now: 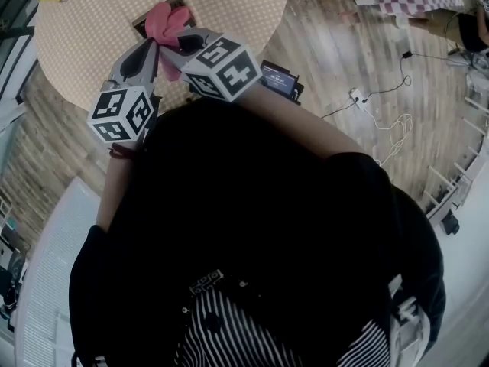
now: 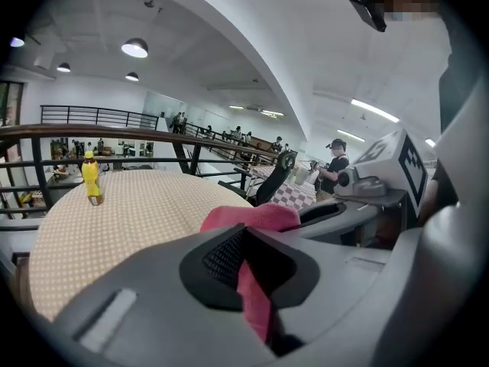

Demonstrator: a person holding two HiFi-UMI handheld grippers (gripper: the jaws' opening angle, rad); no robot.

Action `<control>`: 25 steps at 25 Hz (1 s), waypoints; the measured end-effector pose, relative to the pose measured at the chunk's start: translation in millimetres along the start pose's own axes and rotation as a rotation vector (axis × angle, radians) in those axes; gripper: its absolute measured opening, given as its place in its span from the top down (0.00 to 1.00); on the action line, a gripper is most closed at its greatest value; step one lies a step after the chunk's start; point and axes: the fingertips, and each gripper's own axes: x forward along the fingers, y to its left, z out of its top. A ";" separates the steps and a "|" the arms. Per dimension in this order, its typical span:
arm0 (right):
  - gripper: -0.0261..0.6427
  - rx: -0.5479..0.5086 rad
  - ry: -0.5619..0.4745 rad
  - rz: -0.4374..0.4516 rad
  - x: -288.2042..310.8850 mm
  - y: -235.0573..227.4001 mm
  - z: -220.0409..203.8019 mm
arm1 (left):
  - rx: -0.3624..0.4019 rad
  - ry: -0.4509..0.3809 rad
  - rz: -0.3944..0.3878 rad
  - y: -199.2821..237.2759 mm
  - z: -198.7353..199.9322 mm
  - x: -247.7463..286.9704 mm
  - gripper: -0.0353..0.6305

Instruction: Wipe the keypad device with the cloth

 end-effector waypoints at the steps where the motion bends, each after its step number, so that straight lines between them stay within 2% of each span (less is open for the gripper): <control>1: 0.92 0.008 0.010 -0.009 9.9 4.2 -3.2 | -0.003 -0.005 -0.007 9.0 -4.5 -3.0 0.95; 4: 0.92 0.044 0.028 -0.035 17.2 -3.5 -0.2 | -0.013 -0.010 -0.033 16.9 -0.1 5.8 0.95; 7: 0.92 0.077 0.032 -0.072 22.2 -14.8 2.9 | -0.025 0.012 -0.097 22.4 -0.6 19.2 0.95; 12: 0.92 0.090 0.055 -0.113 29.9 -14.6 -0.4 | 0.009 0.047 -0.201 27.2 -7.0 24.2 0.95; 15: 0.92 0.099 0.057 -0.131 31.2 -18.7 2.0 | 0.007 0.057 -0.232 28.8 -4.6 29.0 0.95; 20: 0.92 0.125 0.069 -0.122 39.8 -37.6 -4.8 | 0.016 0.115 -0.227 33.5 -11.7 47.9 0.95; 25: 0.92 0.106 0.112 -0.079 70.4 -32.2 1.0 | -0.057 0.123 -0.137 64.8 -14.5 35.6 0.95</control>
